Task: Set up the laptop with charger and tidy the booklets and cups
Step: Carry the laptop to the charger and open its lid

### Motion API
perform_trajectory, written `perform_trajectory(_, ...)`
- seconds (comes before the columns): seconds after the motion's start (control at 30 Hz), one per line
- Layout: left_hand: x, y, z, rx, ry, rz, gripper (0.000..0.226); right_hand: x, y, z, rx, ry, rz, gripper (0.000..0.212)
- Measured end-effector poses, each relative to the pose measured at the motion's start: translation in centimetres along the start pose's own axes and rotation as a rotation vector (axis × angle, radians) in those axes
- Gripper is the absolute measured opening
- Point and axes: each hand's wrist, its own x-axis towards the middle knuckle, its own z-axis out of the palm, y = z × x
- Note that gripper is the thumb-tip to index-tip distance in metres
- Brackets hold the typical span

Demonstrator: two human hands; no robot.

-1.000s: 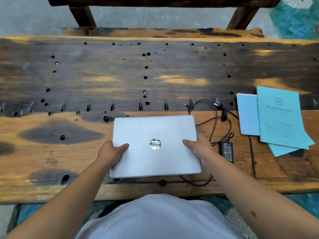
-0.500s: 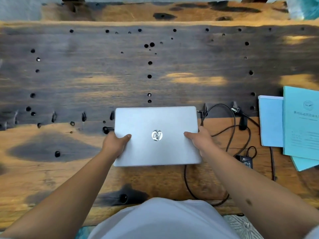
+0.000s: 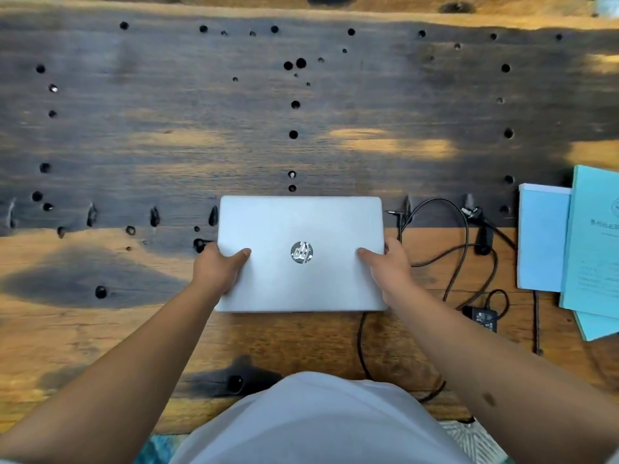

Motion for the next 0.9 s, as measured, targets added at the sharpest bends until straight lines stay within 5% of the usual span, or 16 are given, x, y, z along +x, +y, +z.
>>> perform_trajectory(0.2,0.0,0.3,0.0,0.003,0.051,-0.031,0.063,-0.2,0.1,0.7,-0.154,0.039,-0.011,0.055)
perform_trajectory(0.63,-0.7,-0.3,0.1,0.021,0.085,-0.064,0.047,-0.1,-0.3,-0.5,-0.347,-0.028,-0.104,0.045)
perform_trajectory(0.9,-2.2,-1.9,-1.5,-0.001,-0.029,0.066,0.053,-2.0,1.6,-0.8,-0.620,-0.068,-0.237,0.075)
